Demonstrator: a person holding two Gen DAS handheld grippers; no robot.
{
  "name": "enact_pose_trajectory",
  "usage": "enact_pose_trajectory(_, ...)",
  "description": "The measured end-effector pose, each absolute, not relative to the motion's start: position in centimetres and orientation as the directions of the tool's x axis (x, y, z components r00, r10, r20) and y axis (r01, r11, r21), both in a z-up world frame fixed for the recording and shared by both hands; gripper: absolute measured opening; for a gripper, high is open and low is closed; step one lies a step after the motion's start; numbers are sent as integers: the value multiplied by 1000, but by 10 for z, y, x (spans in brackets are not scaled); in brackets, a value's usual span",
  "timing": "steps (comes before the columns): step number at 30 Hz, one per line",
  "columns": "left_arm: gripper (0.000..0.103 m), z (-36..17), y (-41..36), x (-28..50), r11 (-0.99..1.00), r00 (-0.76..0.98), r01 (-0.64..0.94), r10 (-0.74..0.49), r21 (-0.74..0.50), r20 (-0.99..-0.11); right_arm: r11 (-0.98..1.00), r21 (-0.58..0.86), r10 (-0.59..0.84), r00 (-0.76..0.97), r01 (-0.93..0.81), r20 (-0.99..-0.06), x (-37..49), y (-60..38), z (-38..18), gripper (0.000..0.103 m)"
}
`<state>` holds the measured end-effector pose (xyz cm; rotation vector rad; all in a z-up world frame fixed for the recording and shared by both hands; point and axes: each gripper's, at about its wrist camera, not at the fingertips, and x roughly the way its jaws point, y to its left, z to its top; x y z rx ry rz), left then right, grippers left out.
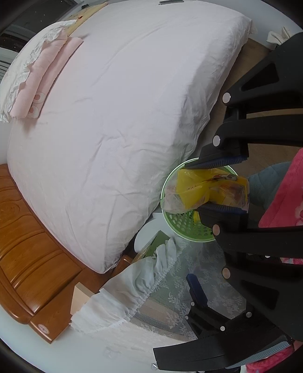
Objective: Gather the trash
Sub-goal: 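Open the left tool over the basket while the right tool drops the yellow wrapper in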
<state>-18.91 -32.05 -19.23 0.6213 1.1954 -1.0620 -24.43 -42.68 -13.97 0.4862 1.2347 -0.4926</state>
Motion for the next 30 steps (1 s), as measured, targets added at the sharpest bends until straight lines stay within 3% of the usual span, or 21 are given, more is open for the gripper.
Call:
enact_pose_trajectory(3,85,-188,-318,-189,428,19,894,-331,-132,-944,797,88,-87,257,598,-963,-245,-427,-141,29)
enact_pose_trajectory(6,92,-180,-314,-184,451,44,884,-342,-123,-939,796,93,-83,259,598,-962,-245,-428,-142,29)
enact_pose_trajectory(30,92,-143,-274,-143,587,130,801,-359,-115,-924,822,103,-23,214,560,-977,-226,-412,-165,30)
